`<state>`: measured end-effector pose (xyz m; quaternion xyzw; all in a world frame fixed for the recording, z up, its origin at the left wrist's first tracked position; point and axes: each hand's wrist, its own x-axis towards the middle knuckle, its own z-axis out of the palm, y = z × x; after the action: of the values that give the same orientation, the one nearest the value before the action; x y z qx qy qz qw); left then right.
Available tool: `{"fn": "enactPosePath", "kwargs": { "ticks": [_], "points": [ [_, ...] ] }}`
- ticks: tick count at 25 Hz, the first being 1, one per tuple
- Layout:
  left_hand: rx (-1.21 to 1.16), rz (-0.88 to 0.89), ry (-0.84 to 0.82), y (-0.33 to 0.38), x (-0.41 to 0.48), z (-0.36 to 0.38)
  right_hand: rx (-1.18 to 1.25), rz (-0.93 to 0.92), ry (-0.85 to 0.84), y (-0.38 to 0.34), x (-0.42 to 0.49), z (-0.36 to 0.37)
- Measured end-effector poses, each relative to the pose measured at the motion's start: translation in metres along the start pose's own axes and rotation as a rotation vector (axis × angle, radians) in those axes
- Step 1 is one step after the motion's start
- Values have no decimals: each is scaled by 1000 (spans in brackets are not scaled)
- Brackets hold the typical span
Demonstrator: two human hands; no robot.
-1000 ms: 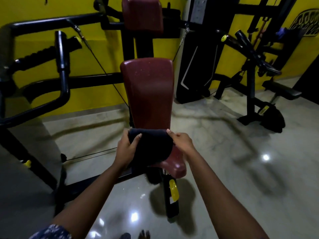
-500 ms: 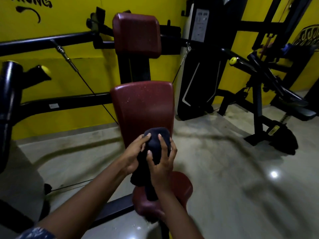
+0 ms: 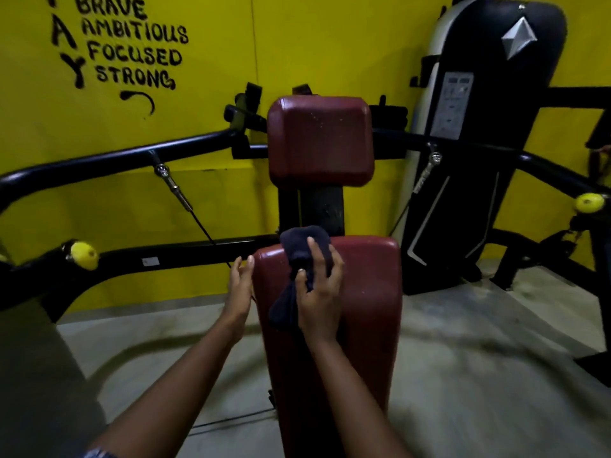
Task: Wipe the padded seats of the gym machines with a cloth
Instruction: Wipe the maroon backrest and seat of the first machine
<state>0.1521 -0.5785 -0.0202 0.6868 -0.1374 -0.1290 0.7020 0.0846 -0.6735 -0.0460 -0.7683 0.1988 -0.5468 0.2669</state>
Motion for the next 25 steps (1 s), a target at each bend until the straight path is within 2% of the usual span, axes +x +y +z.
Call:
{"fn": "enactPosePath", "kwargs": {
  "ticks": [4,9,13,15,17,18,20,22,23,25],
  "points": [
    [-109,8,12,-24,52,14,-420,-242,-225,21,9,79],
    [-188,-41,-41,-52,73,15,-531,-374,-224,45,24,92],
    [-21,-26,47,-54,75,21,-561,-249,-132,93,64,55],
    [57,-25,45,-56,72,24,-551,-81,-68,116,82,31],
    [74,-14,27,-56,73,24,-508,98,-15,108,82,33],
    [74,-17,23,-56,73,23,-525,110,-20,95,74,43],
    [69,-11,32,-59,75,22,-590,-63,-85,73,46,66],
    [71,-26,33,-61,77,22,-610,-207,-165,80,43,68],
    [76,-27,22,-62,77,20,-609,-216,-172,91,53,59],
    [97,-12,-20,-63,79,19,-621,-111,-125,112,75,38]
  ]
}}
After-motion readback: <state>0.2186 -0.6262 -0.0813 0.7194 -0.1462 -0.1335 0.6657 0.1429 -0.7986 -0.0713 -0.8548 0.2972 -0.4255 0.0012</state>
